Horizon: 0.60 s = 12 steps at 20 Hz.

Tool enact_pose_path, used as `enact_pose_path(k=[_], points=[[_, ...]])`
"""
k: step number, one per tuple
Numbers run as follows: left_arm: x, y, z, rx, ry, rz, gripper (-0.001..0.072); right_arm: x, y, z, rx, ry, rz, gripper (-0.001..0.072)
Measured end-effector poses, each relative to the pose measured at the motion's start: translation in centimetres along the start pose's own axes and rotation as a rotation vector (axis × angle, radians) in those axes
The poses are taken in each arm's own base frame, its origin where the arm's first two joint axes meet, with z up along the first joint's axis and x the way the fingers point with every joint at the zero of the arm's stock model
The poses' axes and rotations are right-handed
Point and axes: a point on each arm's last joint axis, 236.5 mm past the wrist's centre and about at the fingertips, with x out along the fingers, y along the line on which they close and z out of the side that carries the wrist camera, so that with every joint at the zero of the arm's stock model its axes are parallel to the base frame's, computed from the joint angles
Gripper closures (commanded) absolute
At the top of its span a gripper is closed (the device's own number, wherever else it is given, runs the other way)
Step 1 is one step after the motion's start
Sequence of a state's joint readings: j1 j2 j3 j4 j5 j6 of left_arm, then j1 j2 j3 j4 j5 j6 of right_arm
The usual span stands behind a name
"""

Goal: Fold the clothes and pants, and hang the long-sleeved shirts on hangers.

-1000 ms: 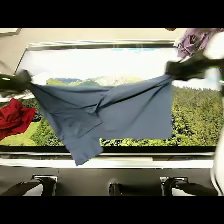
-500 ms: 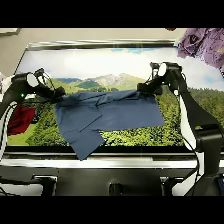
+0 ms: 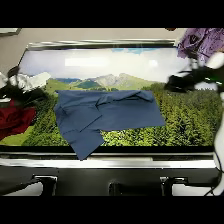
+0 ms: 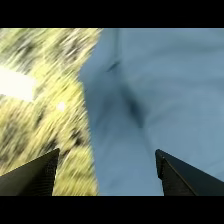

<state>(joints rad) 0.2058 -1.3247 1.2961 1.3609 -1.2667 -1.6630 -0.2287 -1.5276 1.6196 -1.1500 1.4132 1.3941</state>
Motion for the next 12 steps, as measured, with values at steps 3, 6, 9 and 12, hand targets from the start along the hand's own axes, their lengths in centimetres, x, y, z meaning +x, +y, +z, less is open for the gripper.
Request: enact_pose_path(k=[3,6,9,12], points=[[-0.4,3.0,-4.8,-0.102,0.035,-0.02,-0.0002,0.1,-4.9,-4.5,0.181,0.026,0.062,0.0216],[0.4,4.3,-8.2,-0.16,0.071,-0.031,-0.0003,2.7,-7.4,-9.1,0.306,0.066,0.121,0.0215],[0.9,4.7,-9.8,-0.185,0.093,-0.038,-0.0003,5.5,-8.1,-12.4,0.363,0.092,0.162,0.0215],[1.1,4.9,-10.4,-0.196,0.101,-0.04,-0.0003,7.7,-8.3,-13.8,0.384,0.094,0.198,0.0215]])
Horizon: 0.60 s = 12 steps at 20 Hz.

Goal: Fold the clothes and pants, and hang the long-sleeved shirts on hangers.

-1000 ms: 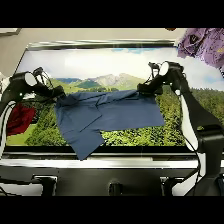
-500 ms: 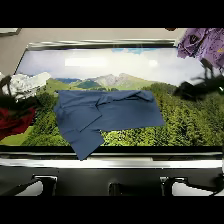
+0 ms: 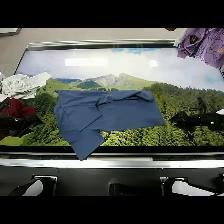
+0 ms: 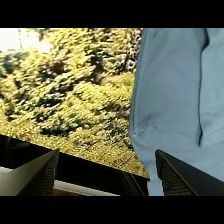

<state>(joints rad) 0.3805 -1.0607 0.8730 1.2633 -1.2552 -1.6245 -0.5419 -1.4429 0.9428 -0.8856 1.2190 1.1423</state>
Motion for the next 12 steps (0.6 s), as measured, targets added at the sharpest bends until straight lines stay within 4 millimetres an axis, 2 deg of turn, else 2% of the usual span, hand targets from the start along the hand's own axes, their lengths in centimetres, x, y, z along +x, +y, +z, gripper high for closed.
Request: enact_pose_path(k=[5,9,12], points=[[0.1,0.1,-0.3,-0.004,0.004,-0.003,-0.0003,2.8,-0.2,-0.1,0.032,0.014,0.097,0.0216],[0.1,0.1,-0.3,-0.006,0.005,-0.004,-0.0004,4.1,0.1,-1.1,0.053,0.066,0.16,0.0218],[0.1,0.0,-0.4,-0.044,0.008,-0.008,-0.0005,4.9,0.7,-1.4,0.037,0.085,0.174,0.0253]])
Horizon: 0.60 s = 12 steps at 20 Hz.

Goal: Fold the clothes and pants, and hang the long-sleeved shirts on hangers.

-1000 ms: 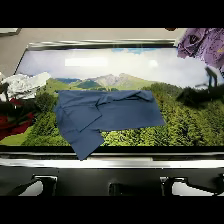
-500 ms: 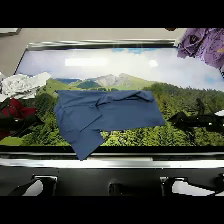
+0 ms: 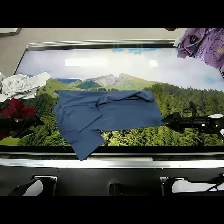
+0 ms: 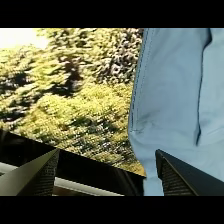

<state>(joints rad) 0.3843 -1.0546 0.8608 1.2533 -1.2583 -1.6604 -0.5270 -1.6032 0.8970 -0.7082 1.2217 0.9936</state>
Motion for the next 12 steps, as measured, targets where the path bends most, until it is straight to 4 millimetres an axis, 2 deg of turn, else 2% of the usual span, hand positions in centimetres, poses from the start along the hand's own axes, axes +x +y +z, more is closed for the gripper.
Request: enact_pose_path(k=[2,3,7,10,12], points=[[0.0,-0.2,-0.1,-0.022,0.003,-0.008,-0.0005,1.1,0.2,-0.2,-0.029,0.015,-0.022,0.0576],[0.0,-0.3,-0.1,-0.025,0.005,-0.014,-0.0005,1.6,0.3,-0.1,-0.042,0.016,-0.037,0.0673],[0.8,-0.8,-0.6,-0.02,0.016,-0.083,-0.0005,1.9,0.9,0.8,-0.079,-0.023,-0.074,0.0674],[2.8,-1.1,-1.5,-0.041,0.019,-0.173,-0.0005,0.9,1.5,1.6,-0.113,-0.07,-0.105,0.0674],[4.4,-1.1,-2.2,-0.06,0.022,-0.215,-0.0004,0.1,3.0,1.7,-0.124,-0.091,-0.088,0.0674]])
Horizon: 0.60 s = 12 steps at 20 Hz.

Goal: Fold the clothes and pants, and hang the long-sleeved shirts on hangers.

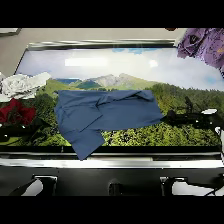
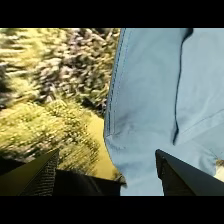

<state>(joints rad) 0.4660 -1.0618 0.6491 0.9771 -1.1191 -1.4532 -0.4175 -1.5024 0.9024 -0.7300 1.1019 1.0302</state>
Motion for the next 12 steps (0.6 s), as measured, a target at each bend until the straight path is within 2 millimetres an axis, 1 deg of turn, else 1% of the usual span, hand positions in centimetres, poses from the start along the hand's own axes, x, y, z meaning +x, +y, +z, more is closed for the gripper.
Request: enact_pose_path(k=[3,5,6,8,9,10,12], points=[[2.2,0.3,-1.2,-0.023,0.029,-0.043,-0.0004,-1.4,1.5,0.3,-0.017,-0.028,0.011,0.0674],[3.5,0.1,-1.8,-0.024,0.051,-0.072,-0.0002,-2.2,2.4,0.5,-0.024,-0.049,0.014,0.0674],[4.2,-0.1,-2.2,-0.024,0.07,-0.082,0.0012,-2.6,2.8,0.5,-0.026,-0.056,0.017,0.0674],[5.3,-0.5,-2.6,-0.027,0.092,-0.099,0.013,-3.2,3.5,0.5,-0.031,-0.066,0.021,0.0674],[5.9,-0.8,-2.8,-0.036,0.103,-0.111,0.013,-3.5,3.8,0.5,-0.035,-0.072,0.023,0.0674],[6.3,-1.0,-2.9,-0.045,0.11,-0.12,0.0155,-3.9,4.2,0.4,-0.042,-0.076,0.025,0.0674],[7.3,-1.1,-2.8,-0.061,0.112,-0.124,0.0528,-4.4,4.8,0.3,-0.05,-0.083,0.03,0.0674]])
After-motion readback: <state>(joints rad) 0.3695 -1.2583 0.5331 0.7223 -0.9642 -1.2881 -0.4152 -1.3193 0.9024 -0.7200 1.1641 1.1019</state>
